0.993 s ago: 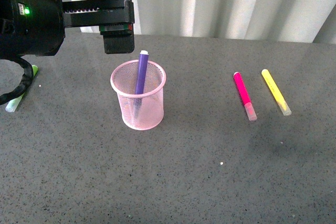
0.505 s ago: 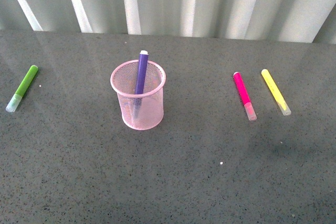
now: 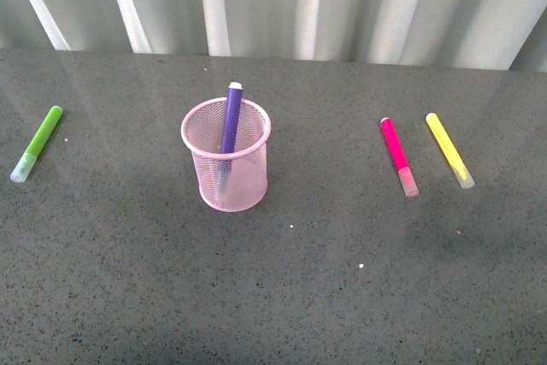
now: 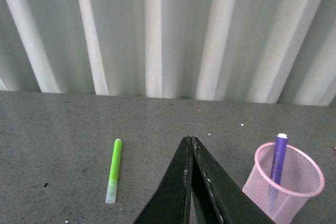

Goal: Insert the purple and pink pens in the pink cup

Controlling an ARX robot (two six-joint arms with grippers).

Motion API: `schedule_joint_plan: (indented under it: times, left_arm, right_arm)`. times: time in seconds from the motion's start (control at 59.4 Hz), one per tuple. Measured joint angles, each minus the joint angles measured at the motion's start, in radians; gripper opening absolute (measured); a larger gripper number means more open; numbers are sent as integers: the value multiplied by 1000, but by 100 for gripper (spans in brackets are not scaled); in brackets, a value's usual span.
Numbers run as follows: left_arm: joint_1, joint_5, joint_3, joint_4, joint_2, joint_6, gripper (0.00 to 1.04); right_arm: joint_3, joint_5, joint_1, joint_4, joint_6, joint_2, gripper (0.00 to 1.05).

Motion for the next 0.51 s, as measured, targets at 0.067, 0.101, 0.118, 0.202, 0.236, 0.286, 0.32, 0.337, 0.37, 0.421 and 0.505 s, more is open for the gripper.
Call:
schedule_joint_plan:
  times: [0.067, 0.101, 0.118, 0.202, 0.236, 0.286, 0.32, 0.337, 0.37, 0.421, 0.505]
  left_arm:
    - [31, 14, -10, -44, -55, 0, 4]
    - [39, 14, -14, -68, -84, 0, 4]
    - [40, 14, -16, -78, -96, 0, 4]
    - [44, 18, -19, -135, -162, 0, 4]
    - [43, 18, -19, -152, -182, 0, 4]
    - [44, 18, -19, -190, -226, 0, 4]
    - [44, 18, -19, -219, -258, 0, 4]
    - [44, 18, -20, -238, -280, 0, 4]
    - [44, 18, -20, -269, -314, 0, 4]
    - [44, 18, -20, -308, -357, 0, 4]
    - [44, 18, -20, -371, -423, 0, 4]
  right_arm:
    - [0, 0, 0, 0, 0, 0, 98]
    - [0, 0, 0, 0, 0, 0, 98]
    - [0, 0, 0, 0, 0, 0, 98]
    - [0, 0, 0, 0, 0, 0, 98]
    - [0, 0, 0, 0, 0, 0, 98]
    - [0, 0, 0, 0, 0, 0, 98]
    - [0, 0, 0, 0, 0, 0, 98]
    - [0, 0, 0, 0, 0, 0, 98]
    - [0, 0, 0, 0, 0, 0, 98]
    - [0, 0, 0, 0, 0, 0, 98]
    - [0, 0, 0, 0, 0, 0, 98]
